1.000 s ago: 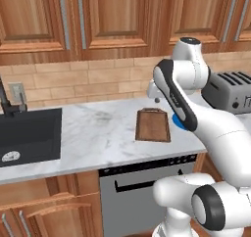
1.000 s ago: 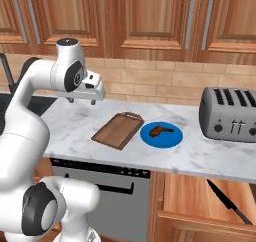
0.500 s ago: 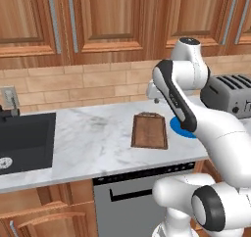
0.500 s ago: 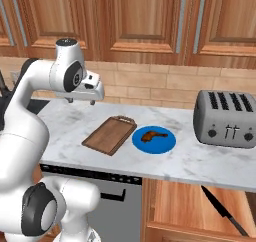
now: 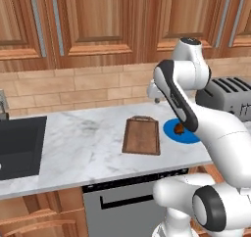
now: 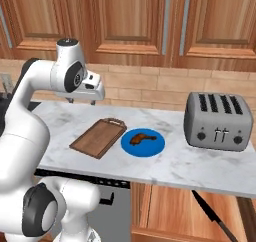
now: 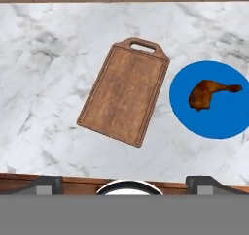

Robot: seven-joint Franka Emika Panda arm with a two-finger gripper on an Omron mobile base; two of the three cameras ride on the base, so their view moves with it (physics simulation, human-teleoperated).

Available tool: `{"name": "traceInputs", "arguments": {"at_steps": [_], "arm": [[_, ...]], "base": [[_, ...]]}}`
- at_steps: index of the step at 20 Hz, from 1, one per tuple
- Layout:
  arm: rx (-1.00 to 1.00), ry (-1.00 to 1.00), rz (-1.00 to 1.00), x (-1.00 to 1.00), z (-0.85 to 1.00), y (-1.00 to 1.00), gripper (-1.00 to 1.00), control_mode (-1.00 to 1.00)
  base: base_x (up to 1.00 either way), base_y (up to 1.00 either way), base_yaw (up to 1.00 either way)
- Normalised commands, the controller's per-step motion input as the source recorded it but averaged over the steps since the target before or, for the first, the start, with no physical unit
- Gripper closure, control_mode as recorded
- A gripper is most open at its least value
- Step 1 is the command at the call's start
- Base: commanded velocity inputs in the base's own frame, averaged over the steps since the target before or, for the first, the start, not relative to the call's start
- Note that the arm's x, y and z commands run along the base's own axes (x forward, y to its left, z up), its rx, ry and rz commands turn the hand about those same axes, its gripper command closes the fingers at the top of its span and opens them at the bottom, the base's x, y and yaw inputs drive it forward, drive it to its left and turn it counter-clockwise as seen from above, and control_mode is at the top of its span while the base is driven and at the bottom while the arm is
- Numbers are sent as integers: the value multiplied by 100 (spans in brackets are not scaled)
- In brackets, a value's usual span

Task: Pick up the knife from the drawer and place it on the cutting board. Then place the meat from the plate to the cutting board.

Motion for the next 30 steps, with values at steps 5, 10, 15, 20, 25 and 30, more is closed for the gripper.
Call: {"name": "traceInputs", "arguments": {"at_steps": [5,10,15,20,25,30], "arm": [[0,0,0,0,0,0,-100,100],[0,0,0,0,0,0,-100,100],[0,0,0,0,0,0,-100,100],[0,0,0,0,0,0,-100,100],[0,0,0,0,0,0,-100,100],[0,0,0,0,0,0,-100,100]], "base": [[47,0,0],[50,0,0],[45,0,0],[5,0,0],[0,0,0],[0,0,0]]}}
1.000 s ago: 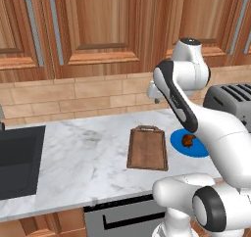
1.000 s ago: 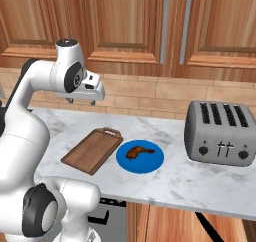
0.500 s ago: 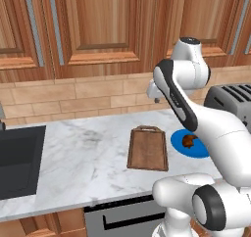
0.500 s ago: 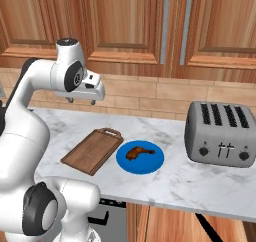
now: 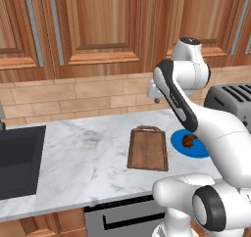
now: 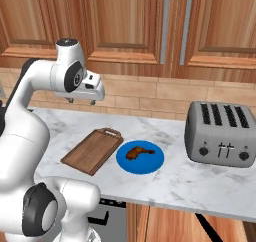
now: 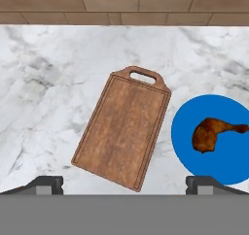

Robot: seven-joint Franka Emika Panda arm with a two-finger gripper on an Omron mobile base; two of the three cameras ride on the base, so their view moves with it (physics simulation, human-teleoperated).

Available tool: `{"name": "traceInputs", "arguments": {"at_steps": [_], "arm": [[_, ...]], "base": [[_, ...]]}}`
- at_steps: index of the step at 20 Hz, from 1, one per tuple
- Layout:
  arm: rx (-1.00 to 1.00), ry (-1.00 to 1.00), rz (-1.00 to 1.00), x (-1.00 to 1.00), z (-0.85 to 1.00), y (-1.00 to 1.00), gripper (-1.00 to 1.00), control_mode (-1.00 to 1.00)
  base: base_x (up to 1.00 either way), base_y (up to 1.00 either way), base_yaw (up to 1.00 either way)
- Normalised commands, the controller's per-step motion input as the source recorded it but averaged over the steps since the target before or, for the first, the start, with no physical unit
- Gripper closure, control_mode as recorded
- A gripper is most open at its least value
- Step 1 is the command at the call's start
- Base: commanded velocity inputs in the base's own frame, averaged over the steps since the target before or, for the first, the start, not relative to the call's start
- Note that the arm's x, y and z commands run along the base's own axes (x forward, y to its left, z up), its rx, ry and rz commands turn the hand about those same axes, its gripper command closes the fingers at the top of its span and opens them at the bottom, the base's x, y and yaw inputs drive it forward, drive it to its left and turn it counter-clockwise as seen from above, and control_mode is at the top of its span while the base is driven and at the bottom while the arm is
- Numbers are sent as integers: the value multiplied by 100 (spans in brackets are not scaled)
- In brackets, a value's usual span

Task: Pick up the knife from the drawer and place it on the cutting board. Then place the meat from the plate to the cutting board.

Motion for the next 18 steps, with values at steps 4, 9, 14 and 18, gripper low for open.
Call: {"name": "traceInputs", "arguments": {"at_steps": [4,9,14,18], "arm": [[0,1,0,-5,-7,0,-100,-100],[0,2,0,-25,-17,0,-100,-100],[0,0,0,-45,-18,-3,-100,-100],[0,0,0,-60,-21,-8,-100,-100]], "base": [[0,0,0],[0,0,0],[0,0,0],[0,0,0]]}}
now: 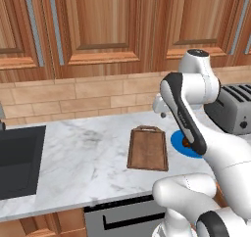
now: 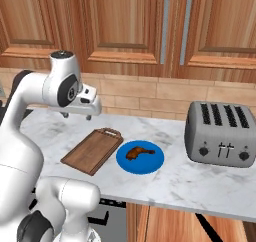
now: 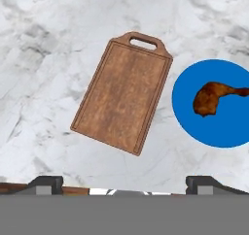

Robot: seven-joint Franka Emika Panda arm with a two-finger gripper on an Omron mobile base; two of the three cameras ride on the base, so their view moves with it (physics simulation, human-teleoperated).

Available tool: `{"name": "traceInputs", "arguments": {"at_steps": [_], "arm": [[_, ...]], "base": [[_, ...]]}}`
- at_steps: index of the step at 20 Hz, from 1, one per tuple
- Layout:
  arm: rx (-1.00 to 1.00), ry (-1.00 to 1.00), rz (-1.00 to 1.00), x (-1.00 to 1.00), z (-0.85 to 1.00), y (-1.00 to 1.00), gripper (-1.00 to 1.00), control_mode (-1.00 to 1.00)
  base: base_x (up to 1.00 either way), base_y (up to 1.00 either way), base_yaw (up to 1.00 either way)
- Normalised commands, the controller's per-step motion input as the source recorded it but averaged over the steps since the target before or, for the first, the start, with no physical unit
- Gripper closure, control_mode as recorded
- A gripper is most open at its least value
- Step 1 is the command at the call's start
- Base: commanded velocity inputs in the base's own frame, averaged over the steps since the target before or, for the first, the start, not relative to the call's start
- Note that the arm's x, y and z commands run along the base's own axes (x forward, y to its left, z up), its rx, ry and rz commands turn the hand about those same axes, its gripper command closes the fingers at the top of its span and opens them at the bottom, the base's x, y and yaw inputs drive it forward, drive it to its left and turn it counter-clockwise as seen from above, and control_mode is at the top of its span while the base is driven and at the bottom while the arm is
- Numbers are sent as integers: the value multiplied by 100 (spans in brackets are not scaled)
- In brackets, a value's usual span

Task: Pick up the knife from the drawer and place it on the cutting board. Then place the meat from the plate to the cutting board.

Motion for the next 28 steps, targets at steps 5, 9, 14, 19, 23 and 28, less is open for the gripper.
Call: {"name": "traceInputs", "arguments": {"at_steps": [5,9,14,19,23,28], "arm": [[0,3,0,-63,-23,-11,-100,-100],[0,10,0,-39,-14,-9,-100,-100],[0,11,-1,-7,-3,0,-100,-100],[0,13,-2,0,0,-2,-100,-100],[0,15,-2,0,0,-19,-100,-100],[0,16,-1,-1,-1,-22,-100,-100]], "base": [[0,0,0],[0,0,0],[0,0,0],[0,0,0],[0,0,0],[0,0,0]]}}
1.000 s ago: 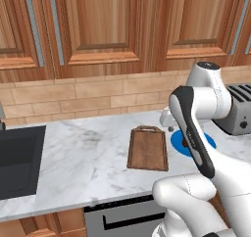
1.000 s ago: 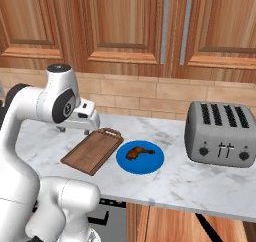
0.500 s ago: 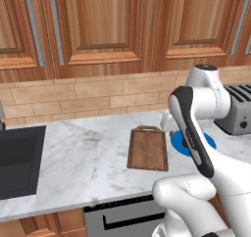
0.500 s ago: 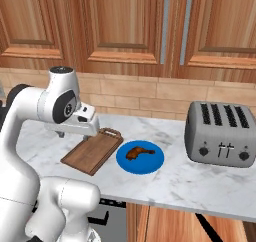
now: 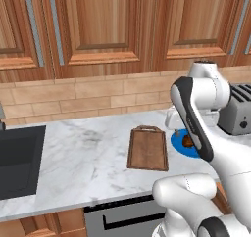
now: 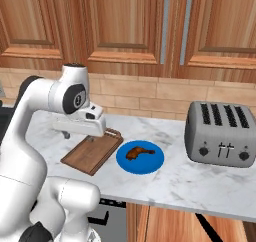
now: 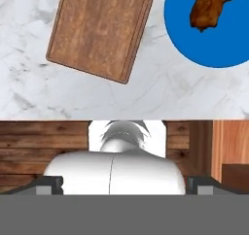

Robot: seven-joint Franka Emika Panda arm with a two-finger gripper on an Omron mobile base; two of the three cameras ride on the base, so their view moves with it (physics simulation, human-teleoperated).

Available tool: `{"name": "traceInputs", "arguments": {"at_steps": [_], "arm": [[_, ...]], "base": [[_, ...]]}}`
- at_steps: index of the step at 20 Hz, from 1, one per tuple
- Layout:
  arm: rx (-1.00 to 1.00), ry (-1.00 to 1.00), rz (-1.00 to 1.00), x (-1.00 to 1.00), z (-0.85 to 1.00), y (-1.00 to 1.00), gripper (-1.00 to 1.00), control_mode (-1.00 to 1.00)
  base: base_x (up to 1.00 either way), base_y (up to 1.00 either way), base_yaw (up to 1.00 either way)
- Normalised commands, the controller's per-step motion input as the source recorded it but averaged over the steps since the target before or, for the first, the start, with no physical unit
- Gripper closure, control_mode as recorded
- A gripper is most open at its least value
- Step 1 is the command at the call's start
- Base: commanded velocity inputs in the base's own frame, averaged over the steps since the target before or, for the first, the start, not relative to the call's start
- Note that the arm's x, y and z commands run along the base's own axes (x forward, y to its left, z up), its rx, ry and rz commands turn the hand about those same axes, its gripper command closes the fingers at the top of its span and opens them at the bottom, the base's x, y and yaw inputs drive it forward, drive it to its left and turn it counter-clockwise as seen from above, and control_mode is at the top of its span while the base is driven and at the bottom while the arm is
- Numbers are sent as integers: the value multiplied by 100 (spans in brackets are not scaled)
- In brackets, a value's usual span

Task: Pick up the knife from the drawer and place it on the cutting board. Then place the meat from the plate to the cutting board.

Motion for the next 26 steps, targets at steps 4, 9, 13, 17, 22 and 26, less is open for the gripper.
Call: {"name": "traceInputs", "arguments": {"at_steps": [4,9,13,17,22,26], "arm": [[0,15,0,-21,-10,-33,-100,-100],[0,19,-1,-33,-18,-22,-100,-100],[-1,32,-5,-13,-5,-23,-100,-100],[-2,29,-4,-24,-15,-32,-100,-100],[0,6,-2,-58,-36,-58,-100,-100],[1,-10,-3,-78,-40,-62,-100,-100]], "base": [[0,0,0],[0,0,0],[0,0,0],[0,0,0],[0,0,0],[0,0,0]]}}
